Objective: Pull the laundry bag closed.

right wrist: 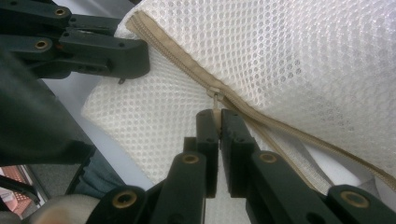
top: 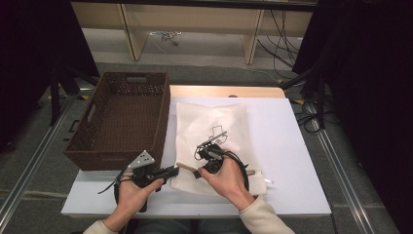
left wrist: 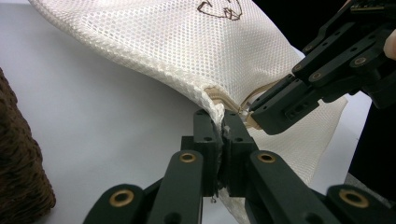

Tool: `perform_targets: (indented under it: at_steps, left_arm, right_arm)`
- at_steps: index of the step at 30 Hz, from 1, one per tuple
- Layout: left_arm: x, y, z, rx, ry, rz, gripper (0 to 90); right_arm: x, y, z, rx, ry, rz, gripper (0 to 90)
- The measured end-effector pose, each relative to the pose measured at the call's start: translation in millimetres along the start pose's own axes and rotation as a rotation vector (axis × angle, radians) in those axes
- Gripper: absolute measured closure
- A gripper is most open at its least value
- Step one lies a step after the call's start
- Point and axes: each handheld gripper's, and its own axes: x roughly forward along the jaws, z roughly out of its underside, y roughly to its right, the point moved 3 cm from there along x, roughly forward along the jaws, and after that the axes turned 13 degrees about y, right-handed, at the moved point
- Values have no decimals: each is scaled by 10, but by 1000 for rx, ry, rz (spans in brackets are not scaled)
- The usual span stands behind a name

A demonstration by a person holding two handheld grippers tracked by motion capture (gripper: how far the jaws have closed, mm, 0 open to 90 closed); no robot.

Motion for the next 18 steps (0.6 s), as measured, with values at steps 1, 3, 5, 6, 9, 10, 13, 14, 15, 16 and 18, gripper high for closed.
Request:
perform_targets:
  at_steps: [1, 3, 5, 6, 9, 10, 13, 14, 15, 16, 18]
  left_arm:
    - [0, -1, 1, 1, 1, -1, 863]
    - [2, 1, -2, -6, 3, -3, 863]
    - [3, 2, 2, -3, 1, -1, 863]
    - [-3, -1, 1, -1, -4, -4, 863]
    - [-4, 1, -4, -10, 2, -2, 863]
    - [-13, -6, -14, 7, 3, 0, 863]
    - [-30, -25, -38, 5, 17, 1, 863]
    - [-32, -25, -35, 9, 12, -4, 863]
    - [-29, -19, -22, 1, 5, -13, 864]
    - [-23, -19, -17, 16, 6, -7, 864]
    - [-25, -25, -9, 8, 1, -10, 864]
  right_arm:
    - [4, 5, 2, -2, -3, -7, 876]
    - [13, 1, 3, 6, -2, -5, 876]
    - [12, 8, 3, 8, -5, -11, 876]
    - [11, 6, 4, 8, -9, -10, 876]
    - [11, 11, 8, 15, -12, -9, 877]
    - [10, 17, 11, 10, -18, 1, 877]
    - [6, 49, 29, 30, -26, 21, 877]
    - [6, 71, 31, 19, -26, 21, 876]
    - [2, 90, 35, 17, -32, 25, 876]
    - [1, 86, 38, 18, -31, 31, 876]
    - [1, 77, 39, 11, -32, 21, 876]
